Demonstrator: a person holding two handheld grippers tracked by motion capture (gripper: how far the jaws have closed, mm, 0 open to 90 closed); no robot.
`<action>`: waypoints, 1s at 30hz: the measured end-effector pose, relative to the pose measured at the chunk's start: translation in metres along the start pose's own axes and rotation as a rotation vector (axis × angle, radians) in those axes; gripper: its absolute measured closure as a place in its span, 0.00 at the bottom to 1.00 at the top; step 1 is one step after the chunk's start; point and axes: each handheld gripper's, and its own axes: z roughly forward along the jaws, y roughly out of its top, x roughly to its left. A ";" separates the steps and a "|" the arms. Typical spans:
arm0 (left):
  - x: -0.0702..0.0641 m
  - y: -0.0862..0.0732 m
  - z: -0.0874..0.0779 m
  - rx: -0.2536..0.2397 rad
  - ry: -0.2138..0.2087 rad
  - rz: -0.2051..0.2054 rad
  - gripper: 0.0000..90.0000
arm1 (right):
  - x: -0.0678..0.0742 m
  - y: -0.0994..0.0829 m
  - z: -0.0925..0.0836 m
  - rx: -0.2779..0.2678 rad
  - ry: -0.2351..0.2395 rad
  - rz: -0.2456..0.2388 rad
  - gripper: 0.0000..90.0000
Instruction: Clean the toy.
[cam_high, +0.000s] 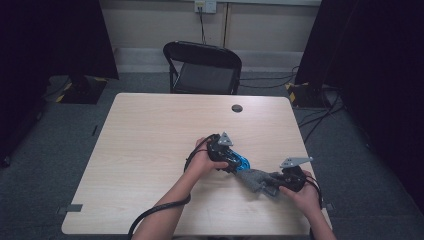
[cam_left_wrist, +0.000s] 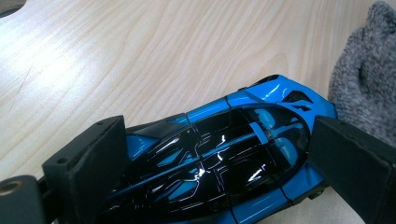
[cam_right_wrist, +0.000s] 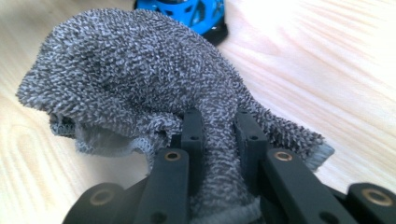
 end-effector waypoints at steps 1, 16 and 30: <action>0.000 0.000 0.000 0.000 0.000 0.000 0.05 | 0.000 0.000 -0.001 0.001 -0.006 -0.005 0.85; 0.000 0.000 0.000 0.000 0.000 0.001 0.05 | -0.008 -0.004 -0.006 -0.008 -0.052 0.024 0.85; 0.000 0.000 0.000 0.001 -0.001 0.002 0.05 | -0.015 -0.008 -0.010 -0.028 -0.120 0.062 0.85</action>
